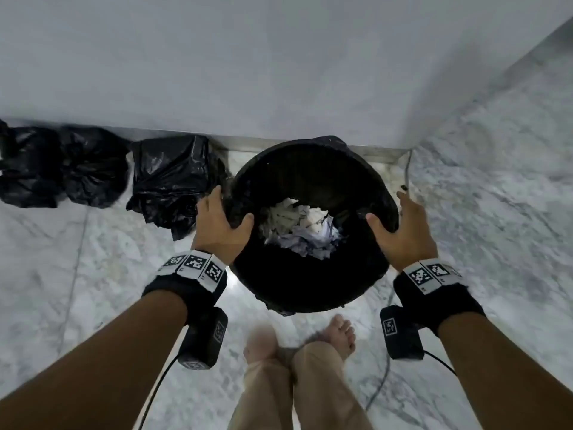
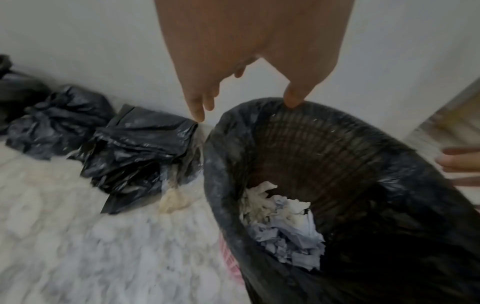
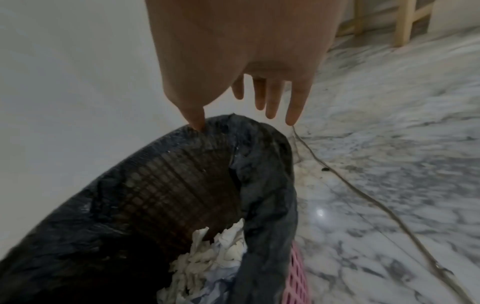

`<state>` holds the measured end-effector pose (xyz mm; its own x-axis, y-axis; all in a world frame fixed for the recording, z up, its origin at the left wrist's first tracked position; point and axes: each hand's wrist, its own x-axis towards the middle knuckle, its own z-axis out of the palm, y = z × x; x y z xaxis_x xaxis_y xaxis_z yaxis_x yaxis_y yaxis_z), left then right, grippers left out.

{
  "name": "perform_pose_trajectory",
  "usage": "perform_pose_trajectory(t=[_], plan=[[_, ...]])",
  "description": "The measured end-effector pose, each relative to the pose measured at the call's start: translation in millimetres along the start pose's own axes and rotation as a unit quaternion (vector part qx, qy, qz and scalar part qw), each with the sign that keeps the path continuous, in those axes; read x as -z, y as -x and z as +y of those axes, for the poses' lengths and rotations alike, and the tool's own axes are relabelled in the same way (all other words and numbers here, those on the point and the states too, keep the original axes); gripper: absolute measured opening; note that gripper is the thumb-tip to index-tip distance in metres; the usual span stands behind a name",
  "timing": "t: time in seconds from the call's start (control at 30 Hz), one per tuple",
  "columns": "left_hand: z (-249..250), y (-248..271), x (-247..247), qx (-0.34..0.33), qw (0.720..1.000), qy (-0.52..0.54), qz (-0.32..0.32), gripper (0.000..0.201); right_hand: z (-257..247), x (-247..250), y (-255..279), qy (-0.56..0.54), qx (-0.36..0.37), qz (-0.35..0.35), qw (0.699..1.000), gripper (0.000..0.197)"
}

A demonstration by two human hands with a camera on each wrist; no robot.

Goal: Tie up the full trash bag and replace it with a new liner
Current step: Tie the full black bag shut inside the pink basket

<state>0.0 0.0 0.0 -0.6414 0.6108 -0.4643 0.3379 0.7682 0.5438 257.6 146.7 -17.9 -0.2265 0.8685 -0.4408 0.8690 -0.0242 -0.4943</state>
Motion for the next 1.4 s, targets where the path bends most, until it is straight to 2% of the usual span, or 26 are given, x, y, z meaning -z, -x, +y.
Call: perform_pose_trajectory(t=[0.1, 0.23, 0.37, 0.5, 0.83, 1.0, 1.1, 1.17, 1.33, 1.4], plan=[[-12, -12, -7, 0.042, 0.999, 0.005, 0.005, 0.077, 10, -10, -9, -0.035, -0.014, 0.046, 0.998, 0.066], [-26, -20, -16, 0.090, 0.995, 0.027, -0.016, 0.056, 20, -18, -15, -0.050, -0.016, 0.063, 0.997, 0.044], [-33, -24, -21, 0.079, 0.995, 0.027, 0.049, 0.034, 31, -23, -16, -0.071, -0.038, 0.093, 0.992, 0.029], [-39, -24, -22, 0.040, 0.996, 0.002, 0.078, 0.016, 33, -20, -12, -0.058, -0.014, 0.109, 0.992, 0.024], [-42, -24, -18, 0.008, 0.995, -0.036, 0.097, 0.021, 18, -10, 0, -0.079, 0.008, 0.099, 0.992, 0.020], [-37, -5, -11, -0.034, 0.990, -0.003, 0.140, 0.020, -1, -2, 20, -0.097, 0.057, 0.113, 0.987, 0.016], [-33, 10, -13, -0.049, 0.987, 0.018, 0.154, 0.017, 1, -8, 25, -0.099, 0.049, 0.108, 0.988, 0.015], [-29, 15, -16, -0.060, 0.987, 0.033, 0.145, 0.017, -1, -12, 28, -0.099, 0.048, 0.101, 0.989, 0.012], [-12, 25, -28, -0.149, 0.981, -0.013, 0.121, 0.014, -16, -28, 41, -0.050, 0.140, 0.094, 0.984, 0.011], [-10, 26, -34, -0.134, 0.984, -0.036, 0.113, 0.015, -13, -32, 39, -0.036, 0.139, 0.072, 0.987, 0.014]])
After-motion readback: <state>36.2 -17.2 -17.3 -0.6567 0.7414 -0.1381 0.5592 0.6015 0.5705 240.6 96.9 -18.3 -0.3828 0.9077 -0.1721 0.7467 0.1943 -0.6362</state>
